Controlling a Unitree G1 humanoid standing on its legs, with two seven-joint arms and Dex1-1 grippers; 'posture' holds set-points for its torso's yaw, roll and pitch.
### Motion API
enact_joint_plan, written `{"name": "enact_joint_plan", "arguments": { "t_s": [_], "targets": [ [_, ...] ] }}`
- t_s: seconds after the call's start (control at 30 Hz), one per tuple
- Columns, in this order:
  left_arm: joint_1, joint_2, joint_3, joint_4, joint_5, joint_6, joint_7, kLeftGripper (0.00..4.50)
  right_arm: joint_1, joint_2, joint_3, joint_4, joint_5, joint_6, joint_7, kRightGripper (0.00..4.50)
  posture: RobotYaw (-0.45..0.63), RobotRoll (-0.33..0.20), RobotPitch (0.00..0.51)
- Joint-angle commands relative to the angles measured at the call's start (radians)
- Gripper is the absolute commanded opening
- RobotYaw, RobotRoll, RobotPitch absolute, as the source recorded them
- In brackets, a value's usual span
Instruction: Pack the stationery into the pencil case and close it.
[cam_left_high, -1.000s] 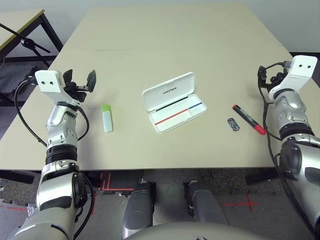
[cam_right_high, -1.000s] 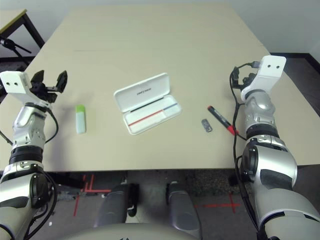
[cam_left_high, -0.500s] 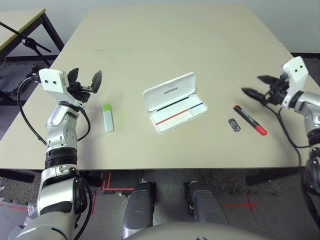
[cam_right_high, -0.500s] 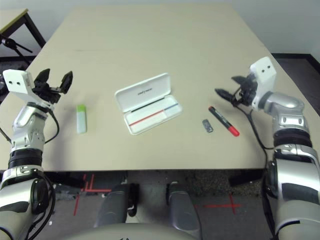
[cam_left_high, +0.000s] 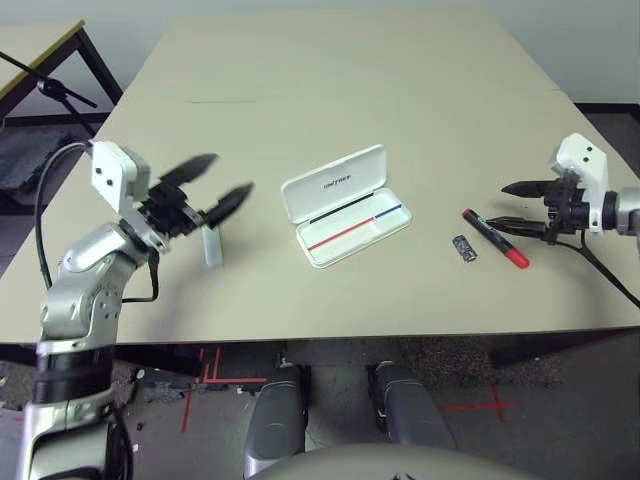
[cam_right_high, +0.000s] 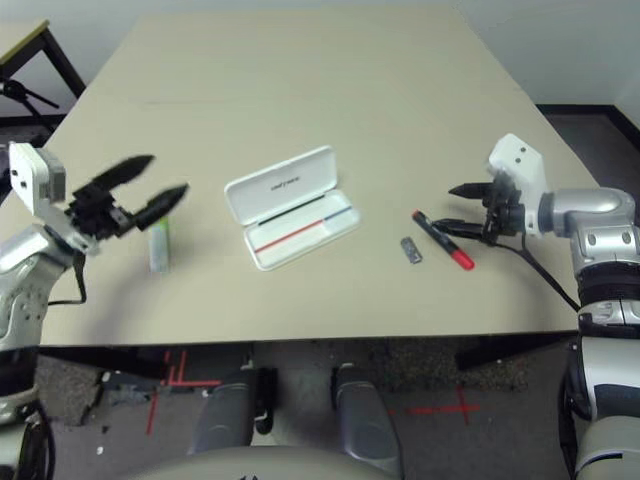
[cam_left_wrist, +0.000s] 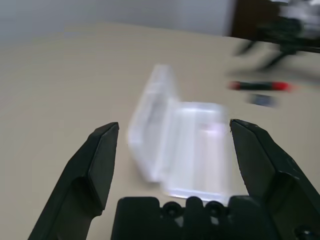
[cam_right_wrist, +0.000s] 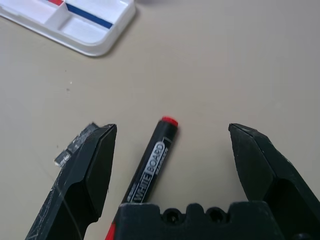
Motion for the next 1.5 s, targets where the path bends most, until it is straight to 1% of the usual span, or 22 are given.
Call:
{"name": "enact_joint_plan", "arguments": {
  "t_s": [0.03,0.17,0.37,0.47,0.57,0.7,0.83,1.17,1.5],
  "targets": [
    [0.016,0.031,-0.093,-0.090,0.005,0.063,-0.027,4.47,-0.010,0.001,0.017,0.029,-0.021,-0.015,0.005,4.50,0.06,0.000,0.112],
    [-0.026,0.018,-0.208,-0.086,0.076,0.064,-0.025,4.47,-0.027,0.003,0.022,0.041,-0.028,-0.020,0.009,4.50,0.06,0.000,0.110],
    [-0.118,-0.026,-0.359,0.013,0.214,0.041,-0.017,4.47,-0.044,0.000,0.025,0.068,-0.037,-0.037,0.012,4.50,0.05,0.000,0.111],
    [-0.145,-0.035,-0.425,0.072,0.290,0.018,-0.032,4.47,-0.045,0.001,0.024,0.073,-0.039,-0.043,0.013,4.50,0.05,0.000,0.111],
    [-0.165,-0.043,-0.474,0.128,0.346,-0.011,-0.052,4.47,-0.043,0.002,0.022,0.075,-0.039,-0.047,0.009,4.50,0.04,0.000,0.113],
    [-0.192,-0.050,-0.512,0.167,0.390,-0.027,-0.083,4.47,-0.039,0.002,0.019,0.071,-0.038,-0.048,0.003,4.50,0.03,0.000,0.115],
    [-0.234,-0.073,-0.565,0.256,0.477,-0.042,-0.074,4.47,-0.033,0.004,0.015,0.065,-0.037,-0.047,-0.003,4.50,0.02,0.000,0.117],
    [-0.287,-0.125,-0.602,0.350,0.529,-0.047,-0.119,4.47,-0.010,0.004,0.006,0.051,-0.032,-0.053,-0.029,4.50,0.00,0.000,0.117],
    [-0.292,-0.135,-0.636,0.382,0.576,-0.052,-0.167,4.47,0.000,0.007,-0.003,0.036,-0.027,-0.058,-0.065,4.50,-0.01,0.000,0.116]
  ]
}}
